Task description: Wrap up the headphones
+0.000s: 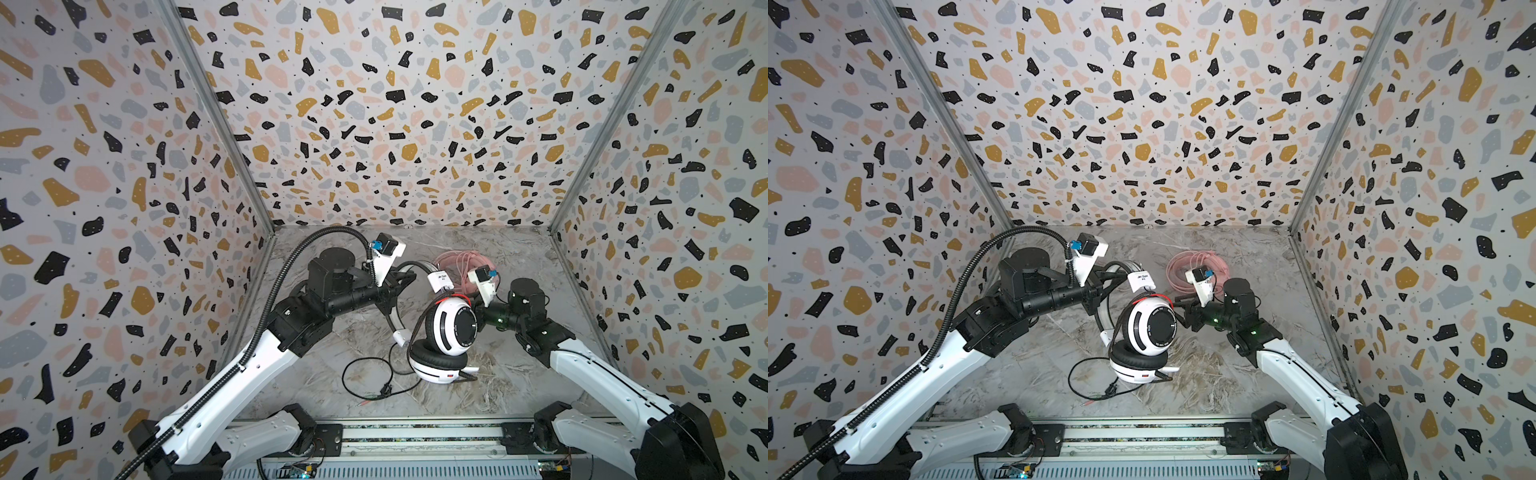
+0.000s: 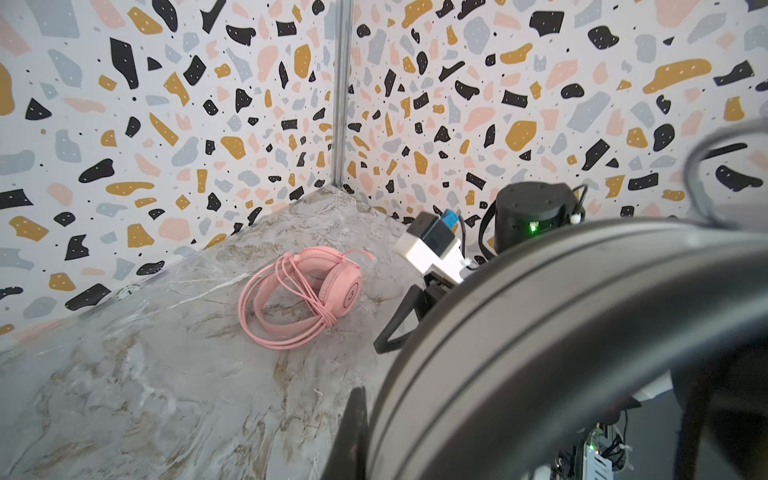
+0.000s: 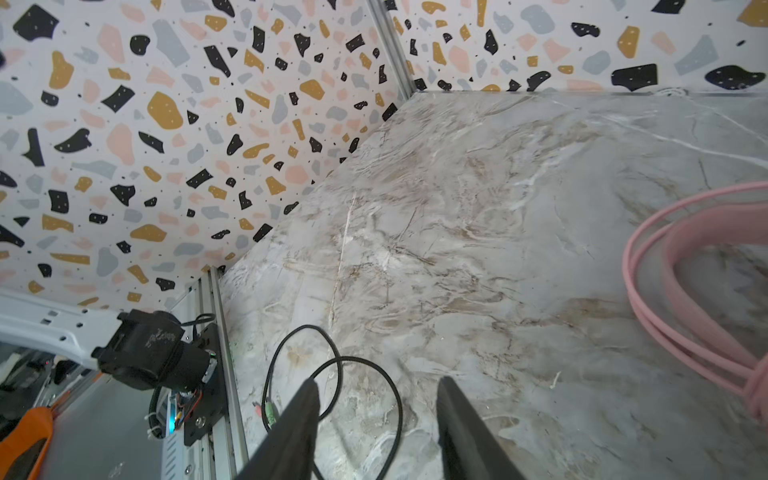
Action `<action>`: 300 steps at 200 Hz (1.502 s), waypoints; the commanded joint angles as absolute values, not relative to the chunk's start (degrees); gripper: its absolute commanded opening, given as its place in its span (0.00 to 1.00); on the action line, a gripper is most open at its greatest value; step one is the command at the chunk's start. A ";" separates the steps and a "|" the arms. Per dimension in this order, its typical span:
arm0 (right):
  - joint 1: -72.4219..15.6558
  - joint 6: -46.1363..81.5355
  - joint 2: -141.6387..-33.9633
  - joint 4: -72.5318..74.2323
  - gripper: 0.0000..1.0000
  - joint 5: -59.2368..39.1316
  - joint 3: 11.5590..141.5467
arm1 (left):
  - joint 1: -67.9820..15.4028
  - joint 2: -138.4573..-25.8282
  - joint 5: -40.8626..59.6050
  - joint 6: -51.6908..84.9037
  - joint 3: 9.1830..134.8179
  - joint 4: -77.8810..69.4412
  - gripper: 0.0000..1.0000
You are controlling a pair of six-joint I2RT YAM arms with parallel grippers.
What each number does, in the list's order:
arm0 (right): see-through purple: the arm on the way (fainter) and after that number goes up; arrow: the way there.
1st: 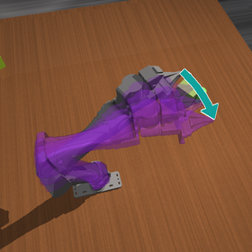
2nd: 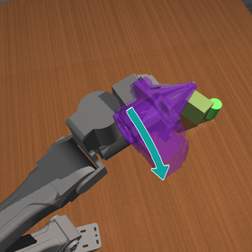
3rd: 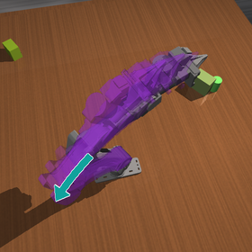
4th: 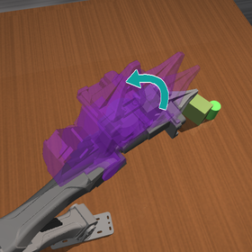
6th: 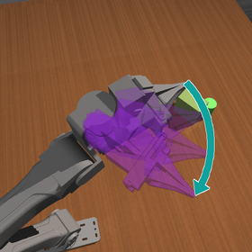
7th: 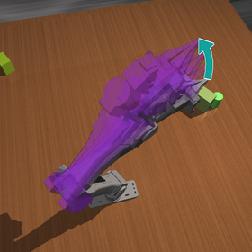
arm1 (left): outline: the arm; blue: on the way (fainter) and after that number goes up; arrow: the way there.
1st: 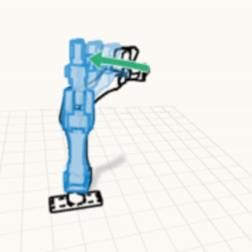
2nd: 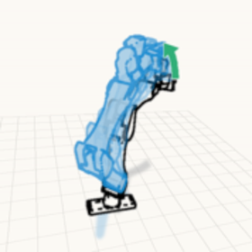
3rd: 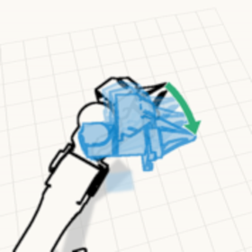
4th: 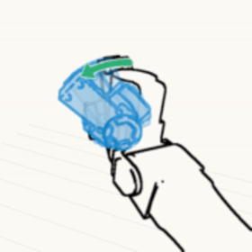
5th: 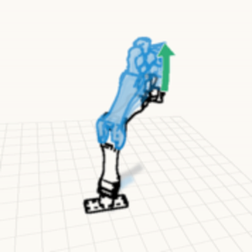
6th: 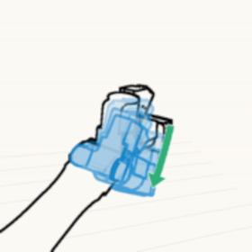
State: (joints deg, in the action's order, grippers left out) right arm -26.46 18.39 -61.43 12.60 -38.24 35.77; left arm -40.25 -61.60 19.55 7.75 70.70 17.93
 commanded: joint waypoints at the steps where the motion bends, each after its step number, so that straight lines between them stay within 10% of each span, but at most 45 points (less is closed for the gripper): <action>1: -28.30 20.48 -62.55 18.98 0.52 -38.99 34.84 | -40.20 -61.55 20.41 12.17 74.82 12.12 0.00; 140: -35.50 30.62 -62.99 45.01 0.86 -37.79 13.13 | -40.08 -65.29 11.27 15.26 83.32 13.43 0.00; 239: -43.95 34.02 -77.93 59.84 0.82 -31.30 19.16 | -39.64 -64.75 12.49 19.53 82.99 10.91 0.00; 300: -43.87 40.15 -83.44 73.10 0.57 -31.48 20.42 | -39.16 -65.04 13.55 21.79 82.23 9.23 0.00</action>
